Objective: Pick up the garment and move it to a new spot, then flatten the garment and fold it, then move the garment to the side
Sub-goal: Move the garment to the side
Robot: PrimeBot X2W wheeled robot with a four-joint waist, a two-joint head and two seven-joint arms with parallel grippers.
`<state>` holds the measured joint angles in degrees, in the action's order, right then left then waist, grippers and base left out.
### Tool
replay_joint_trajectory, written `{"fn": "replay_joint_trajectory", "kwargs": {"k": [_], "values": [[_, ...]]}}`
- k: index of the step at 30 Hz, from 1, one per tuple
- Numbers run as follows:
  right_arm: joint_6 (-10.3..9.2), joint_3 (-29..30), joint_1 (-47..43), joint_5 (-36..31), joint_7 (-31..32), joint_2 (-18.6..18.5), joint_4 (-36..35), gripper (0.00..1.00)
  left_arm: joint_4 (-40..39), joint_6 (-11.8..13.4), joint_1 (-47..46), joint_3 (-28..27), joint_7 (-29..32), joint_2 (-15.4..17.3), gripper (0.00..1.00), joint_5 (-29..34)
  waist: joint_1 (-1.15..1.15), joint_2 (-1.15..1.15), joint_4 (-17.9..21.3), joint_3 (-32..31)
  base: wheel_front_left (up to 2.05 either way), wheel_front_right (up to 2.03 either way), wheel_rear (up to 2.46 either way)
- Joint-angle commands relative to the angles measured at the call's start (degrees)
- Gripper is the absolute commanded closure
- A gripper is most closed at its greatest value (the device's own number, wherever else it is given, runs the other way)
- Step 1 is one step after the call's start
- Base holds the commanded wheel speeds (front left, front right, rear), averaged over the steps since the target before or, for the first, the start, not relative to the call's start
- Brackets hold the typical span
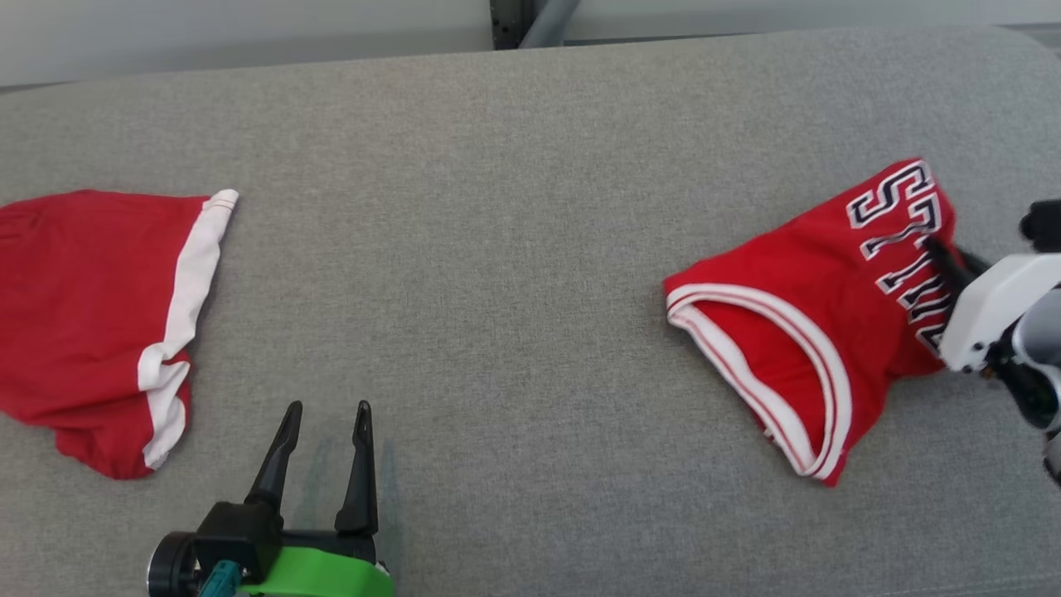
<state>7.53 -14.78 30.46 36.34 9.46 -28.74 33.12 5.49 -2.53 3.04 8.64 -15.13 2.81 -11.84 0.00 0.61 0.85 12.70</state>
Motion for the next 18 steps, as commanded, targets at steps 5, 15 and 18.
{"fn": "replay_joint_trajectory", "kwargs": {"k": [5,15,18], "values": [[-0.08,3.8,5.5,0.2,-1.0,-4.8,2.0,1.0,-0.9,-1.0,-3.7,-0.8,0.0,0.2,0.0,2.1,0.0,-0.61,3.9,8.2,0.0,0.0,0.0],[-0.08,12.0,14.2,-6.1,-2.9,-9.8,12.6,1.0,-1.4,-2.3,-6.8,-2.2,0.0,0.2,0.0,5.4,0.0,-0.61,5.0,13.6,0.0,0.0,0.0],[-0.08,13.5,16.5,-9.7,-4.0,-9.9,16.2,1.0,-1.3,-2.5,-7.2,-2.4,0.0,0.2,0.0,5.9,0.0,-0.61,4.7,13.9,0.0,0.0,0.0]]}}
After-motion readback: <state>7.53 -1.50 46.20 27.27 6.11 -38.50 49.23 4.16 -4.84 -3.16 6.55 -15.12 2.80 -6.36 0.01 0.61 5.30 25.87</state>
